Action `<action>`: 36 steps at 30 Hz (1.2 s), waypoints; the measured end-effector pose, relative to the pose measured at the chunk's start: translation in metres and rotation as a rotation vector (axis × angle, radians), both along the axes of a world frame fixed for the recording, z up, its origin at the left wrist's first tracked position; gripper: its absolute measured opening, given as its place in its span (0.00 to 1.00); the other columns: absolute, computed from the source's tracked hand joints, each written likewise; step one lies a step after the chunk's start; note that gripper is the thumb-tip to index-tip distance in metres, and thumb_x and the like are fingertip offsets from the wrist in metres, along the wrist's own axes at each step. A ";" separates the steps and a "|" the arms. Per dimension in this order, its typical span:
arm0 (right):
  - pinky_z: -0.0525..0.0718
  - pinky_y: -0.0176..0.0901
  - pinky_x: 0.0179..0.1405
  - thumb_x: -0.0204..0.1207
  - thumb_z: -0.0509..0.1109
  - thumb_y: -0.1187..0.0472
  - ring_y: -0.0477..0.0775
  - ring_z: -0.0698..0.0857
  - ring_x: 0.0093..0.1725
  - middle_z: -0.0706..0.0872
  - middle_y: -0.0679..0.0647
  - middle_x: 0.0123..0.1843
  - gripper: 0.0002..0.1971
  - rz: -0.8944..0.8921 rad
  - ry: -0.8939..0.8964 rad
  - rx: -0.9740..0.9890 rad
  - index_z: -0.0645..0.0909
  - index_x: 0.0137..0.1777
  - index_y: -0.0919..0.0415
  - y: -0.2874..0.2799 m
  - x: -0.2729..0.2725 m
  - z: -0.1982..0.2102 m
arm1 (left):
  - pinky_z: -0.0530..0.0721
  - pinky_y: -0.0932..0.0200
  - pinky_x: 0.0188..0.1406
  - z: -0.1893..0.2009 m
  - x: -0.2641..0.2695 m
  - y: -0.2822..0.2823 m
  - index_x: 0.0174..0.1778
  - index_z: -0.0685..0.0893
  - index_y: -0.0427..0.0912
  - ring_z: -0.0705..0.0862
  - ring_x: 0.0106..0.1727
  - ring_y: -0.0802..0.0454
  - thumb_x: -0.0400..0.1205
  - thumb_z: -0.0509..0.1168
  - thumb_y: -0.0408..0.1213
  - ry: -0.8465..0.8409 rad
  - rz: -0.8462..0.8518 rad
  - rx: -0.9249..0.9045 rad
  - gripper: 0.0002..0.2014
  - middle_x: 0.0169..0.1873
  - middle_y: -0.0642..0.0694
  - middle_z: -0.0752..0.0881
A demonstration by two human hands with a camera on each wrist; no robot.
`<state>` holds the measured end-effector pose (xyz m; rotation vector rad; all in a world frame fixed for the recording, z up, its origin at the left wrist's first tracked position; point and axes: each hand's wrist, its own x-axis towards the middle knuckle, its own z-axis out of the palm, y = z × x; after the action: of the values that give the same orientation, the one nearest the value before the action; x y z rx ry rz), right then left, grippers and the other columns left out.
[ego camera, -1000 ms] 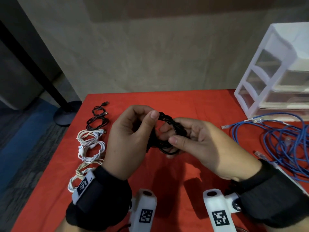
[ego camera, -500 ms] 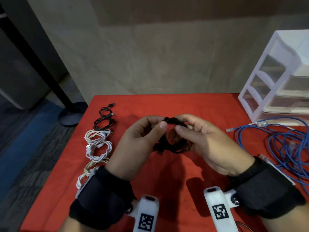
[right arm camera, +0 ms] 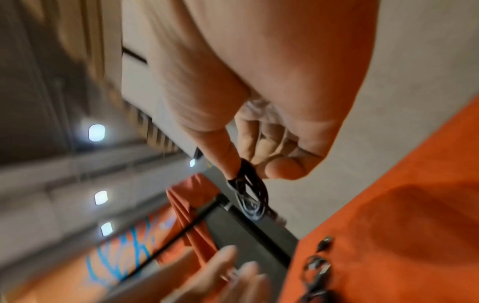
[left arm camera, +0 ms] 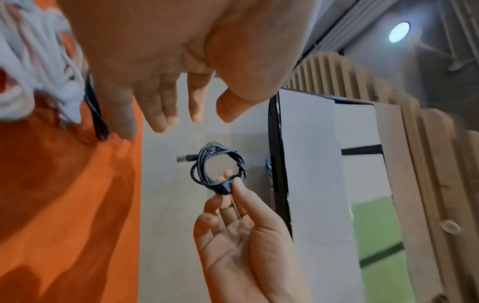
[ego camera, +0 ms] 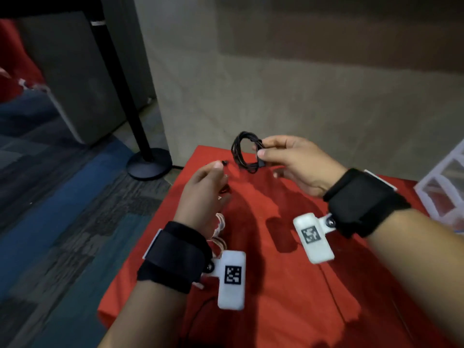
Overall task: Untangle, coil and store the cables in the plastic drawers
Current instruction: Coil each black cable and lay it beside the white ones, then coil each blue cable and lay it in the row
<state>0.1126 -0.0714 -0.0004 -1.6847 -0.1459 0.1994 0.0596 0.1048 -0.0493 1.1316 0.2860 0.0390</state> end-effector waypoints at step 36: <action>0.80 0.41 0.45 0.82 0.71 0.51 0.46 0.84 0.41 0.88 0.41 0.40 0.07 -0.036 -0.045 -1.282 0.89 0.52 0.51 -0.328 -0.145 0.053 | 0.74 0.72 0.36 0.019 -0.053 -0.256 0.51 0.87 0.51 0.77 0.30 0.67 0.85 0.69 0.47 -0.746 -0.830 1.190 0.05 0.32 0.57 0.84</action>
<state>-0.0325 -0.3991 0.0525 -2.9649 -0.0007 0.2465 0.0070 -0.1516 -0.0302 2.2208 -1.0230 -0.1226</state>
